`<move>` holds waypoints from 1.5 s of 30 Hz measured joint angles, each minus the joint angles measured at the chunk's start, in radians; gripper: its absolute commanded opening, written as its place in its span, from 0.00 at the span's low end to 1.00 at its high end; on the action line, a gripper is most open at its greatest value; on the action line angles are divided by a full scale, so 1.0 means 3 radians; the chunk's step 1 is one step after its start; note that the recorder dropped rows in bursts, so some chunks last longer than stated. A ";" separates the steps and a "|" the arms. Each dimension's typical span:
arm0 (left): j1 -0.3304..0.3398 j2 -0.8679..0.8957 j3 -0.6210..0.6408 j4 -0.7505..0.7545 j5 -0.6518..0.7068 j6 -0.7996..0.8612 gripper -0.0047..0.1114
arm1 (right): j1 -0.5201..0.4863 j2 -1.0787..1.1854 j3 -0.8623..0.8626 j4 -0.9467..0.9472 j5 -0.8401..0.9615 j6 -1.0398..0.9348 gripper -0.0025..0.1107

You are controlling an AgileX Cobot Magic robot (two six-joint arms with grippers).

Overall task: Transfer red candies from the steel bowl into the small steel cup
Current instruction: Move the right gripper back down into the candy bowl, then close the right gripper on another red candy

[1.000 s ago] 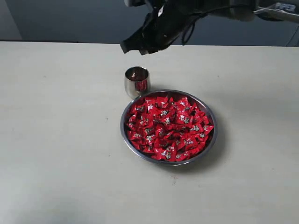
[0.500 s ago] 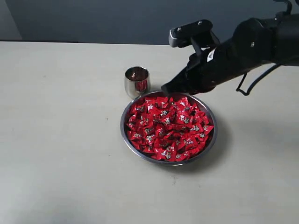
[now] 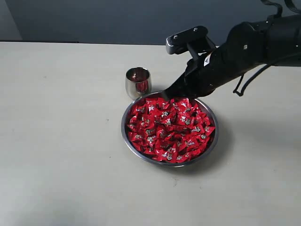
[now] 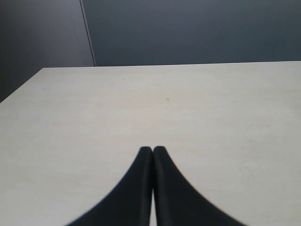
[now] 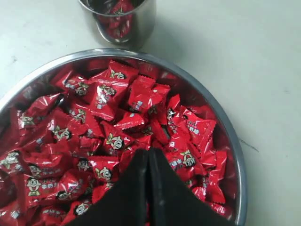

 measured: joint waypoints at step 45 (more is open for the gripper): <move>0.0000 0.0000 0.0000 0.0000 0.0000 0.0000 0.04 | 0.0158 0.0891 -0.1083 -0.0027 0.1108 -0.0603 0.32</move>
